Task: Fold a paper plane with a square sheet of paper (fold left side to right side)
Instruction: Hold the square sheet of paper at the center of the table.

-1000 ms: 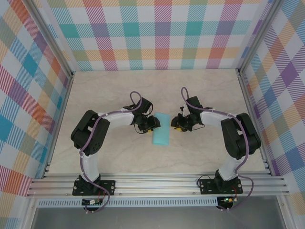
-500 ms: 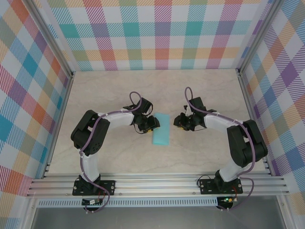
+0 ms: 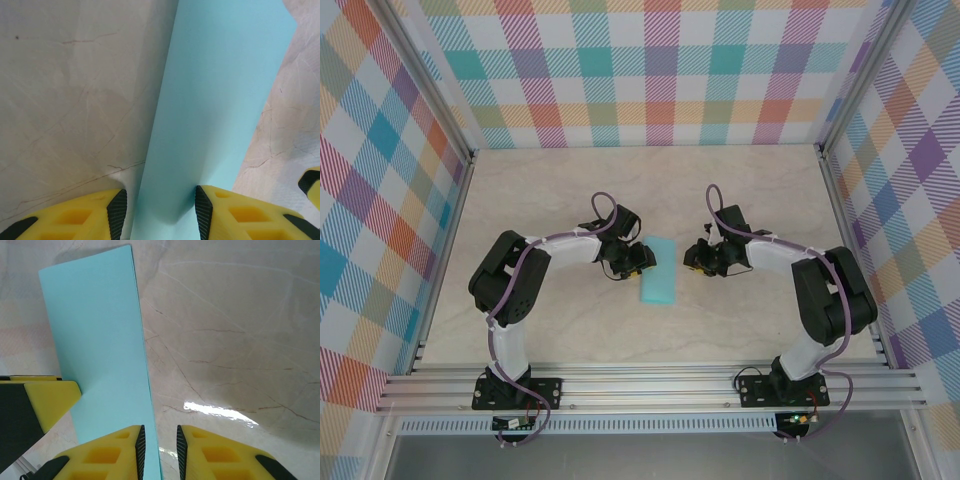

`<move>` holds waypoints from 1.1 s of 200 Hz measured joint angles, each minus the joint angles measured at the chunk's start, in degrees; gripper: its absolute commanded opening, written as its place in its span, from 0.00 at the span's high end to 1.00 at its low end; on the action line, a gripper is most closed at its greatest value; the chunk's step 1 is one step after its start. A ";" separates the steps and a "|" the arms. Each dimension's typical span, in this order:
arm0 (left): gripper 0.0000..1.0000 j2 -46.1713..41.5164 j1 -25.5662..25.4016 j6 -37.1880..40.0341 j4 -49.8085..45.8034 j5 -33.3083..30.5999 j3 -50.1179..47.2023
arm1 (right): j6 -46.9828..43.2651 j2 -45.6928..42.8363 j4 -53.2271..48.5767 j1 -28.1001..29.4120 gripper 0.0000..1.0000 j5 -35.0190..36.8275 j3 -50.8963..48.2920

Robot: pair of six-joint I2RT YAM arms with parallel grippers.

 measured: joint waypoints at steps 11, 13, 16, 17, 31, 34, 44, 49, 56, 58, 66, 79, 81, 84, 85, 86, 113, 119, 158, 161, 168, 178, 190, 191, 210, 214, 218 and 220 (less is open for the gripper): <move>0.56 0.00 0.00 -0.02 0.00 0.02 0.00 | 0.00 0.04 0.00 0.00 0.76 -0.02 0.00; 0.56 0.00 0.00 -0.02 0.00 0.02 0.00 | 0.00 0.04 0.00 0.00 0.76 -0.02 0.00; 0.56 0.00 0.00 0.00 0.00 0.02 0.00 | -0.02 0.07 0.00 0.00 0.76 -0.02 0.00; 0.56 0.00 0.00 -0.02 0.00 0.02 0.00 | 0.00 0.07 0.00 0.00 0.76 -0.02 0.00; 0.57 0.04 0.00 -0.02 0.00 0.02 0.00 | -0.02 0.09 0.00 0.00 0.76 -0.22 0.00; 0.57 0.07 0.00 -0.02 0.00 0.02 0.00 | -0.02 0.15 0.00 0.00 0.76 -0.33 0.02; 0.57 0.09 0.00 -0.02 0.00 0.02 0.00 | -0.04 0.37 0.07 0.00 0.77 -0.70 0.04; 0.57 0.09 0.00 -0.02 -0.02 0.02 0.00 | -0.02 0.61 0.17 0.00 0.78 -1.01 0.04; 0.57 0.09 0.00 -0.02 -0.02 0.02 0.00 | -0.04 0.98 0.22 0.00 0.79 -1.40 0.07; 0.57 0.09 0.00 -0.02 -0.02 0.02 0.00 | -0.07 1.11 0.24 0.00 0.80 -1.55 0.07; 0.57 0.09 0.00 -0.02 -0.02 0.02 0.00 | -0.07 1.64 0.26 0.02 0.81 -2.08 0.13; 0.57 0.09 0.00 -0.02 -0.02 0.02 0.00 | -0.07 2.58 0.48 0.13 0.83 -3.06 0.33; 0.57 0.09 0.00 -0.02 -0.02 0.02 0.00 | -0.04 2.75 0.48 0.13 0.83 -3.21 0.37; 0.57 0.09 0.00 -0.02 -0.02 0.02 0.00 | -0.04 2.97 0.61 0.20 0.83 -3.48 0.46; 0.57 0.09 0.00 -0.02 -0.02 0.02 0.00 | -0.07 3.04 0.63 0.22 0.83 -3.50 0.46; 0.57 0.09 0.00 -0.02 -0.02 0.02 0.00 | -0.04 3.15 0.63 0.26 0.83 -3.58 0.48; 0.57 0.11 0.00 -0.02 -0.02 0.02 0.00 | -0.02 4.90 1.29 1.22 0.86 -5.20 1.49; 0.57 0.11 0.00 -0.02 -0.02 0.02 0.00 | 0.13 5.16 1.46 1.44 0.87 -5.49 1.70; 0.57 0.11 0.00 -0.02 -0.02 0.00 0.00 | 0.37 7.10 2.82 2.38 0.87 -6.64 3.52; 0.57 0.11 0.00 -0.02 -0.02 0.02 0.00 | 0.37 7.26 2.86 2.38 0.87 -6.69 3.63; 0.57 0.11 0.00 -0.02 -0.02 0.02 0.00 | 0.37 7.58 2.99 2.38 0.87 -6.71 3.82; 0.57 0.11 0.00 -0.02 -0.02 0.02 0.00 | 0.37 7.93 3.17 2.38 0.87 -6.84 3.89; 0.58 0.11 -0.02 -0.02 -0.02 0.02 0.00 | 0.37 8.26 3.19 2.38 0.87 -6.88 3.93; 0.58 0.11 -0.02 -0.02 -0.02 0.02 0.00 | 0.37 8.28 3.19 2.38 0.87 -6.91 3.93; 0.58 0.15 -0.02 0.00 -0.07 0.02 0.00 | 0.37 8.41 3.17 2.38 0.87 -6.84 3.93; 0.58 0.15 -0.02 0.00 -0.07 0.02 0.00 | 0.37 8.41 3.19 2.40 0.87 -6.80 3.93; 0.58 0.15 -0.02 0.00 -0.09 0.02 0.00 | 0.37 8.41 3.19 2.43 0.87 -6.62 3.93; 0.58 0.15 -0.02 0.02 -0.09 0.02 0.00 | 0.37 8.41 3.19 2.47 0.87 -6.45 3.93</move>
